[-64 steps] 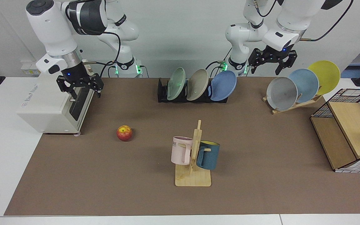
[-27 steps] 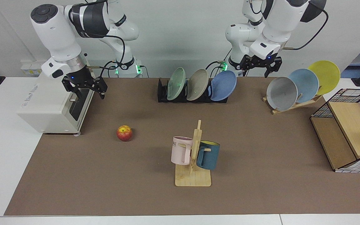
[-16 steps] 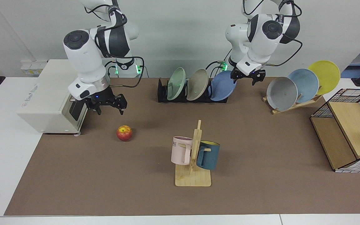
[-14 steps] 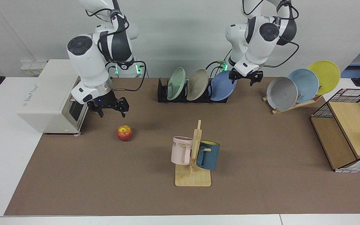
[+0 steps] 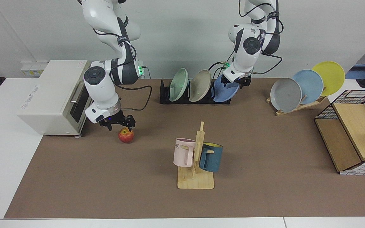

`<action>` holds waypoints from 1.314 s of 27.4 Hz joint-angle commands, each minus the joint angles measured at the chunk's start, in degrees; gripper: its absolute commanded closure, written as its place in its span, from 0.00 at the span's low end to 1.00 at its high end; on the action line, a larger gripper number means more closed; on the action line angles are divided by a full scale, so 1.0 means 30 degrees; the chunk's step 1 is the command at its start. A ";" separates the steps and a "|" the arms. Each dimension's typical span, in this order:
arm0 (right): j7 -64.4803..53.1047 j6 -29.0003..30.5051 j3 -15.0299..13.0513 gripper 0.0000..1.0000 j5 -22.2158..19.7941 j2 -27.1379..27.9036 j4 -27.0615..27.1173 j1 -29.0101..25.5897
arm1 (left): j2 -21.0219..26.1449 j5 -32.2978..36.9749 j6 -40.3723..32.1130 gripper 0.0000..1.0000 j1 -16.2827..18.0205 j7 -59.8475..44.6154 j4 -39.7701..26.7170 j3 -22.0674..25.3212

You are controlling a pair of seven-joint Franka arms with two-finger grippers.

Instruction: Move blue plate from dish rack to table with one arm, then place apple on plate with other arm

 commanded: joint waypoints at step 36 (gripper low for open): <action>0.0530 -0.2088 0.0124 0.96 0.0148 0.0554 0.1593 -0.0002 | -0.0863 -0.0046 -0.3690 1.00 0.0752 -0.0543 0.3303 -0.0159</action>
